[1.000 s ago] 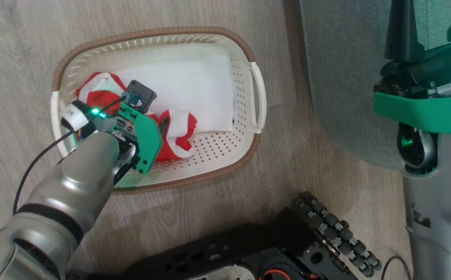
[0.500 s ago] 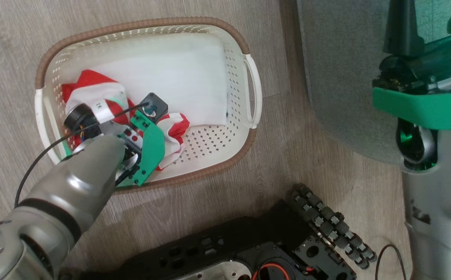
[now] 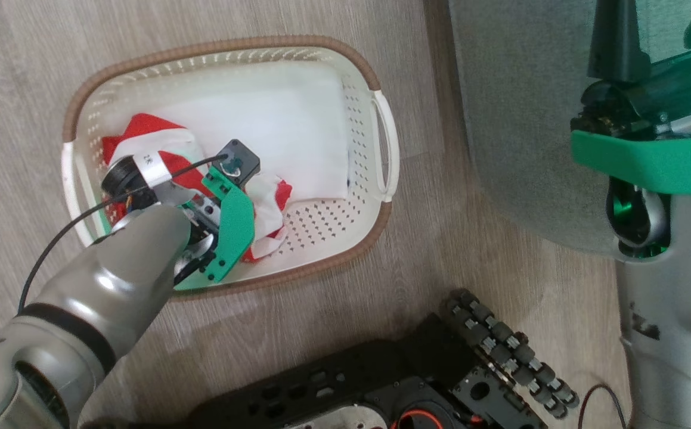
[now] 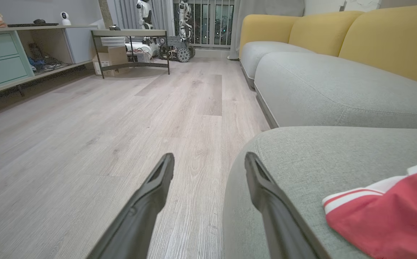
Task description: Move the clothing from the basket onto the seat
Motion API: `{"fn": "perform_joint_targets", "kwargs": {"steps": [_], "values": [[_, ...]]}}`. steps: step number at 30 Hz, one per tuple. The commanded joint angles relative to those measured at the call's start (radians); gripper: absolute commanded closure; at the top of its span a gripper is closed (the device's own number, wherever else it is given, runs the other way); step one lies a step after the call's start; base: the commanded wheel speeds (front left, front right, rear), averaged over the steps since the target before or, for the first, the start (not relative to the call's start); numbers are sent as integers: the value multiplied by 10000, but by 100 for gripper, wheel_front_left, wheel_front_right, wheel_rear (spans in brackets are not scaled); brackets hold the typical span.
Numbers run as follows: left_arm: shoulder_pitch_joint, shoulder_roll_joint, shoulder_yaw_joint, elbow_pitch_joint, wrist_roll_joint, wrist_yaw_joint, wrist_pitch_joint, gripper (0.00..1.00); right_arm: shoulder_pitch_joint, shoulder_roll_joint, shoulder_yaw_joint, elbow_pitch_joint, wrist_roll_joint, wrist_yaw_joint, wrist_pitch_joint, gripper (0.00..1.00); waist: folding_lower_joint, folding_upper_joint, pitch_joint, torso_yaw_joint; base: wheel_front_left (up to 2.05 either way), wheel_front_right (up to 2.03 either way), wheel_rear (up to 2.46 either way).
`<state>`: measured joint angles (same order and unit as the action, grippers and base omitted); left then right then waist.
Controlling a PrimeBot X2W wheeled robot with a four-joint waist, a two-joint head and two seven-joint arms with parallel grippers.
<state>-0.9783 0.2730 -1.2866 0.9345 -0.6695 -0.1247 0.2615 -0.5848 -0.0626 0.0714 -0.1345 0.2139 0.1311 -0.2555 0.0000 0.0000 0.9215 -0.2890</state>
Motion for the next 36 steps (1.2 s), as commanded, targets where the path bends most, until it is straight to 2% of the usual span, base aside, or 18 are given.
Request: {"fn": "perform_joint_targets", "kwargs": {"steps": [1,9,17,22,28,32,36], "values": [[186,63,66,-254,-51,-59,-106,100,201,123,80,-285,77,-4,-63,0,0,0,-118,26,0,0,0],[280,-155,64,-801,-154,-59,-1479,100,505,123,-141,19,-96,-4,-63,0,0,0,-1342,420,0,0,0],[579,-473,64,-1382,-629,-59,-2956,100,1272,117,-505,770,-418,-4,-63,0,0,0,-3148,1113,0,0,0],[861,-656,65,-1620,-1018,-59,-3934,100,1923,-114,-631,1247,-369,-4,-63,0,0,0,-4313,1506,0,0,0],[1207,-585,187,-1908,-1390,-59,-4877,100,2535,-245,-582,1481,-21,-4,-63,0,0,0,-5521,1783,0,0,0],[1548,-477,500,-2267,-1537,-48,-5125,100,2857,-443,-486,1653,167,-4,-63,0,0,0,-6278,1920,0,0,0],[1840,-305,961,-2863,-1547,180,-5209,100,3189,-631,-389,1790,341,-4,-63,0,0,0,-6945,2036,0,0,0]]}}
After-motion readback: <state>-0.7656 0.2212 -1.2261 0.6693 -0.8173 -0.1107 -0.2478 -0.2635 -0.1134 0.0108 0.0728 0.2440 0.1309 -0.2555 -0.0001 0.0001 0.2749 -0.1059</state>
